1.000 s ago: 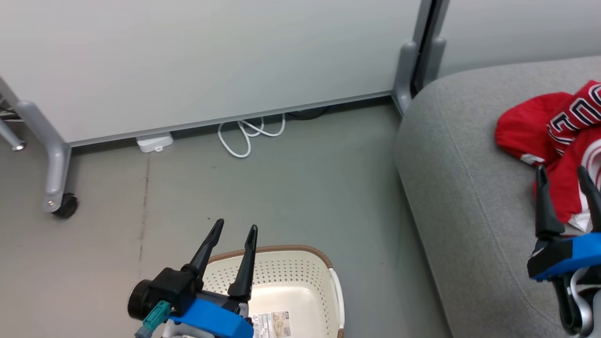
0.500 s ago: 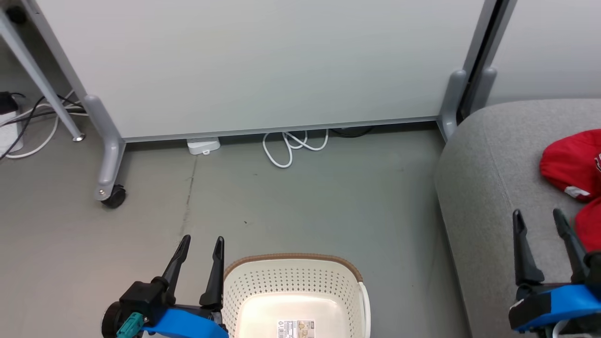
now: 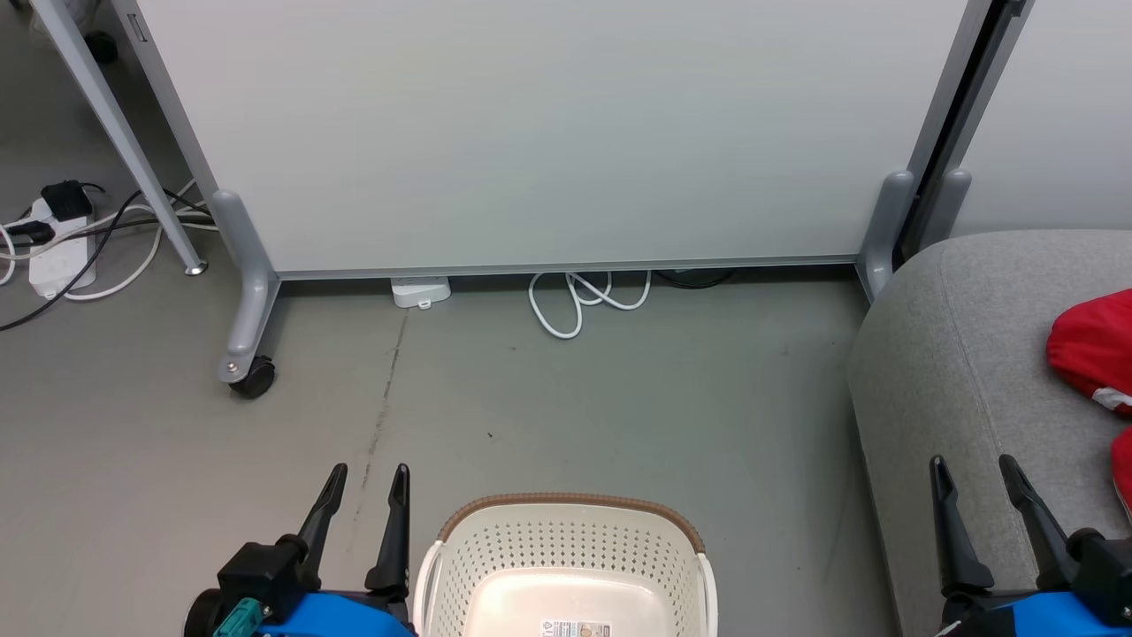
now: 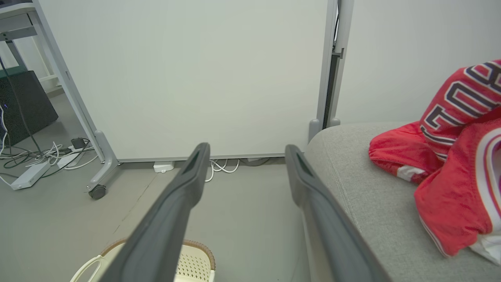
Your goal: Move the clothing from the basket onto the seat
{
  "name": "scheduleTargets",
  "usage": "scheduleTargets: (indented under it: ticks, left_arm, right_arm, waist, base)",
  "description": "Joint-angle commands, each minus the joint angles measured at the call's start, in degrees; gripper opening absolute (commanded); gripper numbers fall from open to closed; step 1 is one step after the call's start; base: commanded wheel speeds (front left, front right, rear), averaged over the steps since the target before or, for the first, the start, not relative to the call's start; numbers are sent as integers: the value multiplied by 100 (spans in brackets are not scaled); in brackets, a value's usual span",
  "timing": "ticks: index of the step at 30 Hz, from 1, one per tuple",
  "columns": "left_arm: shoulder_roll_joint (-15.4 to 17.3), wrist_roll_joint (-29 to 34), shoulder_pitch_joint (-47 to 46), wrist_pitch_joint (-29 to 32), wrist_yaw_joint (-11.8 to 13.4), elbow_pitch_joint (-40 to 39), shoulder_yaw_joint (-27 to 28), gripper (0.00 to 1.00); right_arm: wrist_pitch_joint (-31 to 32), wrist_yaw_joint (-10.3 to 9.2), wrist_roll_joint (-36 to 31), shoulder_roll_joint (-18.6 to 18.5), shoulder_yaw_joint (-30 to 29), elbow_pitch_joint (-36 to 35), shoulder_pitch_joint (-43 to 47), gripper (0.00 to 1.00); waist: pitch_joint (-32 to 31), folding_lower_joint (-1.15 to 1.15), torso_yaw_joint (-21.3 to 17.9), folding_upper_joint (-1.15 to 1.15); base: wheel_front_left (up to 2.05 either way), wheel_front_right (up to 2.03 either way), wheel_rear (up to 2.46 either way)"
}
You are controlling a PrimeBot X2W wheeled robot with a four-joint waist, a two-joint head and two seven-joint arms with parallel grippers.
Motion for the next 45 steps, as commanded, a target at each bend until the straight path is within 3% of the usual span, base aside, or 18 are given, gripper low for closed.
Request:
scheduleTargets:
  ticks: [1, 17, 18, 33, 45]
  left_arm:
    - [14, -8, -33, -15, -7, 16, 32, 100]
    - [50, -106, 15, -15, -7, 87, -29, 100]
    - [25, -103, 4, 3, 0, 95, -37, 0]
    - [-118, -142, 545, 47, 0, 861, -52, 0]
    - [-125, -1318, 383, 347, -1, 654, 200, 0]
  right_arm:
    - [-47, 3, 23, 11, 14, 13, 79, 100]
    - [-122, 3, 142, 12, 75, 126, 49, 100]
    - [-96, 0, 128, 1, 74, 146, -4, 0]
    - [-23, 0, 159, 96, 91, 1061, 37, 0]
    - [175, 0, 1459, 82, 103, 1124, -174, 0]
  waist:
    - [-2, 0, 8, 0]
    - [26, 0, -18, 0]
    - [26, 0, -18, 0]
    - [27, 1, -28, 0]
    - [33, 1, -92, 0]
  base:
    - [0, 0, 0]
    - [0, 0, 0]
    - [0, 0, 0]
    - [0, 0, 0]
    - [0, 0, 0]
